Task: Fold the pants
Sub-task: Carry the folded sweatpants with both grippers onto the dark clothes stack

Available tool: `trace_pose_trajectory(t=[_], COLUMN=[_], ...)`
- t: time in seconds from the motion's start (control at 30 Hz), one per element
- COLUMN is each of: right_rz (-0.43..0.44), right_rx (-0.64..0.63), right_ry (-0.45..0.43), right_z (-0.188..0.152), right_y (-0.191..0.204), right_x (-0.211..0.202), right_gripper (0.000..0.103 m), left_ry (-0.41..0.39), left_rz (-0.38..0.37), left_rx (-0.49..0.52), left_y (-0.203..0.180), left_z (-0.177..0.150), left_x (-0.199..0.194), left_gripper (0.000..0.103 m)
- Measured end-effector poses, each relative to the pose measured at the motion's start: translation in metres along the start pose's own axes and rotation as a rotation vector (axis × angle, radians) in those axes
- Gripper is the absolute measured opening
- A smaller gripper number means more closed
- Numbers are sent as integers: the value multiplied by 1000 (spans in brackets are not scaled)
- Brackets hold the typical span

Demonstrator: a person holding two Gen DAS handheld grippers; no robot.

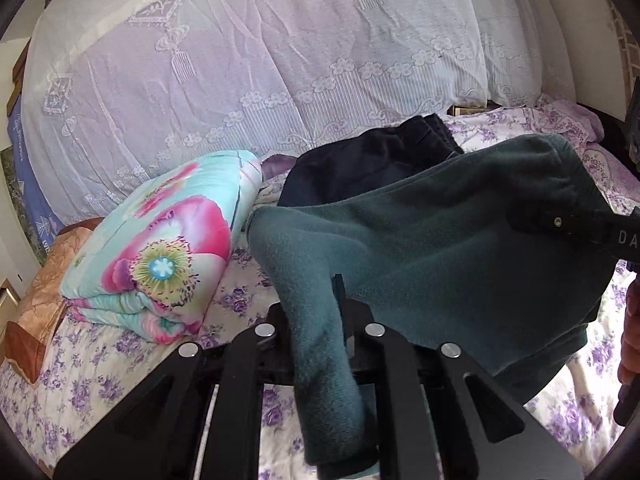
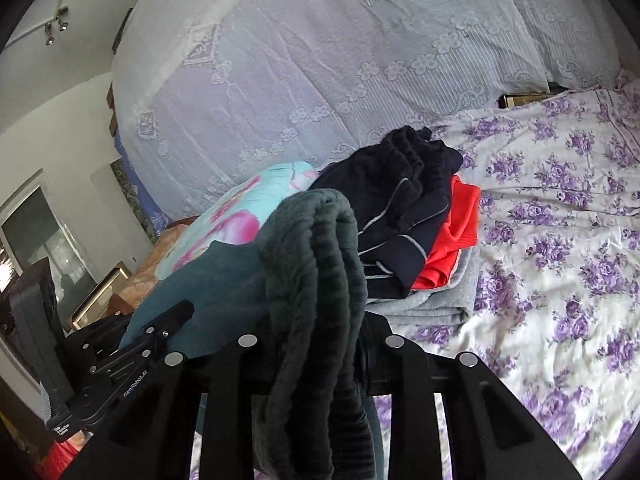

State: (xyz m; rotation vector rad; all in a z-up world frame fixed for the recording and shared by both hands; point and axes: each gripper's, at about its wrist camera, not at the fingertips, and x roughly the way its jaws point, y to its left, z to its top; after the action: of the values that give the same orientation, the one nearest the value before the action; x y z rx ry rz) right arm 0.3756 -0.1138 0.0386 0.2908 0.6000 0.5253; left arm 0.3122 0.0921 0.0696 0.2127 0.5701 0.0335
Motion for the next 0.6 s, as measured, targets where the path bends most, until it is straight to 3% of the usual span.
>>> trace_pose_trajectory(t=[0.17, 0.3, 0.33, 0.37, 0.4, 0.5, 0.6], right_rz=[-114, -89, -95, -107, -104, -96, -155], right_rx=[25, 124, 131, 146, 171, 200, 139], right_ry=[47, 117, 127, 138, 145, 109, 9], right_z=[-20, -32, -32, -34, -35, -37, -39], right_y=[-38, -65, -67, -70, -74, -75, -55], right_x=[65, 85, 87, 89, 90, 76, 39], right_gripper=[26, 32, 34, 44, 51, 56, 58], left_ry=[119, 197, 213, 213, 223, 261, 262], left_rz=[-47, -27, -30, -41, -54, -39, -67], left_rx=[-34, -27, -34, -55, -87, -200, -299], left_y=[-11, -26, -26, -22, -17, 3, 22], left_z=[-14, -39, -41, -39, -39, -45, -53], left_x=[85, 134, 137, 136, 136, 136, 116], left_gripper=[12, 25, 27, 29, 37, 69, 70])
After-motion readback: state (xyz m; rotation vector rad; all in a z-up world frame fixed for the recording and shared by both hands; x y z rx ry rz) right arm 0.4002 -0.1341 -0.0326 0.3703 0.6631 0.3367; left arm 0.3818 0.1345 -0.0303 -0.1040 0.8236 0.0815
